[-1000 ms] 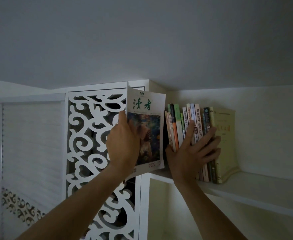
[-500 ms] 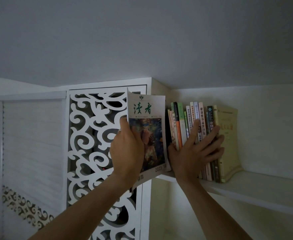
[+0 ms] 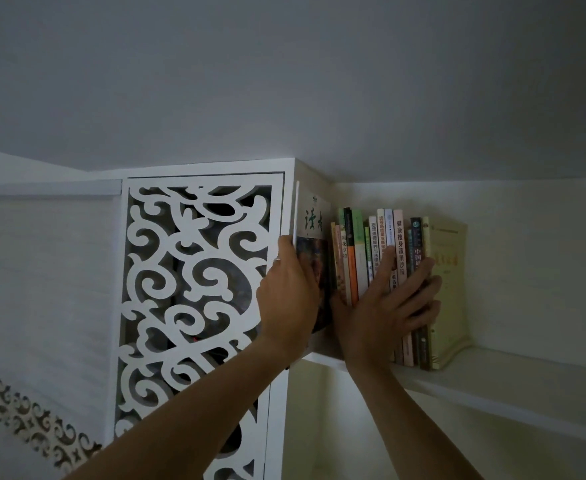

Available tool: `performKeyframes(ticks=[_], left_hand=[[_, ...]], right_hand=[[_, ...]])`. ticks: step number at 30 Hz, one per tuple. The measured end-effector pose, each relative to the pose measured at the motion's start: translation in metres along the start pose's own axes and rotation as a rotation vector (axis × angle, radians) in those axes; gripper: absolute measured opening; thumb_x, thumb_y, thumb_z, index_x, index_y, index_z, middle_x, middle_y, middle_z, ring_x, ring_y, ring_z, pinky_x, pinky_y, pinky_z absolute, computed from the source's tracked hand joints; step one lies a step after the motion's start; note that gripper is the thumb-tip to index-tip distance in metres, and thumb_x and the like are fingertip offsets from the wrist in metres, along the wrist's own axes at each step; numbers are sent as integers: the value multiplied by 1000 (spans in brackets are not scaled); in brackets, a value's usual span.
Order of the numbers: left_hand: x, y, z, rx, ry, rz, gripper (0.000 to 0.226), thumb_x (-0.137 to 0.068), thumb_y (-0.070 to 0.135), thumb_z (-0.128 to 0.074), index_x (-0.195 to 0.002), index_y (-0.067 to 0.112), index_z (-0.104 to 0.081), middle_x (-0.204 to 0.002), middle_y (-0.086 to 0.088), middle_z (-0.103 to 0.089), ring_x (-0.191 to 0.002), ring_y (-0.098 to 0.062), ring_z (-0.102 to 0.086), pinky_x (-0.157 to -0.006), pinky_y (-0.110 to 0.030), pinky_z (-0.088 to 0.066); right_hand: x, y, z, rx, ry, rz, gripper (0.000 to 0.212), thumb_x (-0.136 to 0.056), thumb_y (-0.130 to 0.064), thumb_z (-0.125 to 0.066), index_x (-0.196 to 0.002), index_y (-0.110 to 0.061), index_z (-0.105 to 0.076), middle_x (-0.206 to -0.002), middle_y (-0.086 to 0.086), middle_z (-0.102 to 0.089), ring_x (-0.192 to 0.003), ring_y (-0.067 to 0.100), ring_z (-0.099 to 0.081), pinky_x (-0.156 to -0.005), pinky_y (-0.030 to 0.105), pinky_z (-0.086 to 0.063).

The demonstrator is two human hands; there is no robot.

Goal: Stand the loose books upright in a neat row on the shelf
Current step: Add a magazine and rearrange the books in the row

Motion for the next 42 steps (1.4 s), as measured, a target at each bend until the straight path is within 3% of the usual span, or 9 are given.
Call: performKeyframes(ticks=[5, 10, 15, 19, 21, 25, 29, 34, 42], left_hand=[[0, -10, -36, 57, -19, -58, 24, -103, 17, -49, -126, 10, -46, -86, -2, -60, -59, -10, -55, -50, -18, -41], [7, -16, -66, 66, -48, -190, 43, -100, 21, -55, -139, 15, -37, -132, -9, -52, -75, -16, -69, -58, -26, -60], [9, -20, -73, -69, 129, -255, 61, -98, 25, -43, -154, 2, -35, -152, -19, -37, -125, -30, -49, -101, -42, -45], [8, -20, -75, -95, 195, -327, 64, -111, 41, -23, -158, -2, -28, -162, -22, -26, -147, -32, -33, -122, -35, -21], [8, -20, -79, -101, 188, -377, 70, -109, 50, -33, -160, 2, -22, -166, -26, -19, -156, -37, -21, -129, -36, -9], [13, -24, -87, -49, 108, -448, 70, -110, 41, -41, -162, 1, -15, -169, -29, 1, -158, -42, -8, -128, -51, -21], [8, -29, -93, -40, 76, -515, 78, -101, 19, -67, -157, -10, -21, -169, -27, -8, -159, -40, -8, -130, -50, -14], [11, -28, -95, -50, 37, -515, 75, -105, 27, -58, -162, 1, -17, -173, -15, -7, -160, -31, -5, -129, -52, -18], [14, -29, -95, -201, 87, -548, 71, -105, 25, -58, -162, 3, -21, -170, -24, -10, -159, -37, -9, -125, -54, -29]], right_hand=[[1, 1, 0, 5, 22, -3, 113, -76, -83, -59, -161, -18, -22, -165, 30, -9, -150, 53, -10, -118, 68, -13], [2, -2, 2, 0, -6, 3, 92, -91, -79, -23, -161, -19, -23, -165, 30, -8, -150, 53, -10, -116, 69, -15], [2, 0, -1, 44, 30, 26, 105, -79, -69, -67, -161, -18, -24, -165, 30, -8, -150, 54, -10, -116, 69, -16], [1, 1, -4, 51, 30, 43, 116, -70, -74, -72, -161, -18, -25, -165, 30, -8, -150, 54, -11, -116, 69, -15], [1, 1, -4, 53, 33, 47, 117, -69, -70, -75, -161, -18, -25, -165, 30, -8, -149, 54, -11, -116, 70, -15], [2, 0, -4, 66, 22, 56, 120, -67, -69, -77, -161, -17, -24, -165, 31, -8, -149, 55, -11, -115, 70, -16], [2, 0, -2, 84, 3, 63, 118, -70, -70, -74, -161, -17, -22, -164, 32, -7, -149, 56, -12, -114, 70, -18], [2, -2, 1, 99, -65, 78, 120, -71, -72, -71, -162, -16, -16, -165, 32, -3, -149, 56, -9, -114, 71, -17], [1, 19, 20, 69, -188, 213, 129, -64, -83, -68, -164, -26, -9, -167, 23, -3, -147, 49, -21, -109, 64, -30]])
Point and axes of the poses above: each hand's wrist, its own x-axis away from the middle knuckle, its own z-axis out of the back of the hand, y = z × x, the point moved 5 cm from there along -x, towards the middle knuckle
